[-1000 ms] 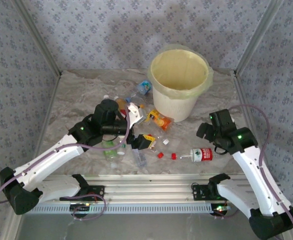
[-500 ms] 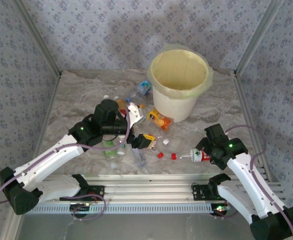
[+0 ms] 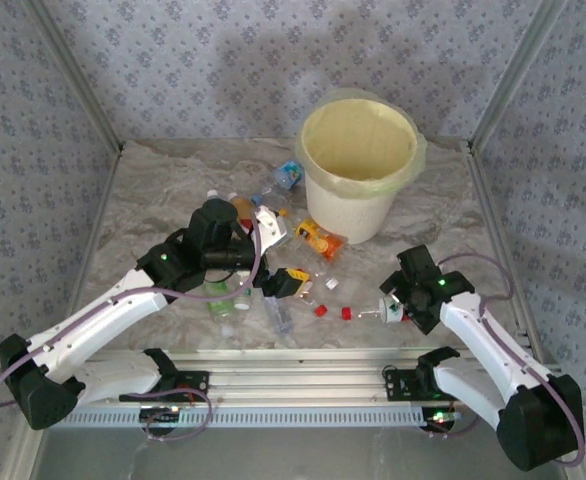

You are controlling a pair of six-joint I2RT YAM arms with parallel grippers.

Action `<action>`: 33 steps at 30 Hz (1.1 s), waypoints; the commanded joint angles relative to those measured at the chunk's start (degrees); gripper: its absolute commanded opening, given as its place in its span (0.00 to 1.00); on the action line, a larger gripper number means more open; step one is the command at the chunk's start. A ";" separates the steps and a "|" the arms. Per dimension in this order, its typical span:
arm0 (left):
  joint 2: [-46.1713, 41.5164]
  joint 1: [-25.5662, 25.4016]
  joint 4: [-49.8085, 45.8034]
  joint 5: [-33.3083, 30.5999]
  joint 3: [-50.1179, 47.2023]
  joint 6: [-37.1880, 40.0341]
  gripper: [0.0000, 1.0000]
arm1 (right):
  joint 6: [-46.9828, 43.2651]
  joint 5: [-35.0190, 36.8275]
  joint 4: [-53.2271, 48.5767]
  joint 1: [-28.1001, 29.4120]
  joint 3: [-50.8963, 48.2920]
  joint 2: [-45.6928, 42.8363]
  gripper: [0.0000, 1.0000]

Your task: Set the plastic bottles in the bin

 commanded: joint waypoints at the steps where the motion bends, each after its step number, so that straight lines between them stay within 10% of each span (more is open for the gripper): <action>1: -0.38 -0.38 -0.44 0.07 2.24 1.21 1.00 | 2.84 -0.62 4.51 0.38 -1.95 1.12 1.00; 17: -0.38 -0.46 -0.56 -0.37 2.24 1.45 1.00 | 2.90 2.24 15.99 0.26 -2.38 11.25 0.94; 33: -0.71 3.62 0.79 2.53 2.48 -0.48 1.00 | -8.68 6.03 20.46 -2.22 1.66 10.98 0.60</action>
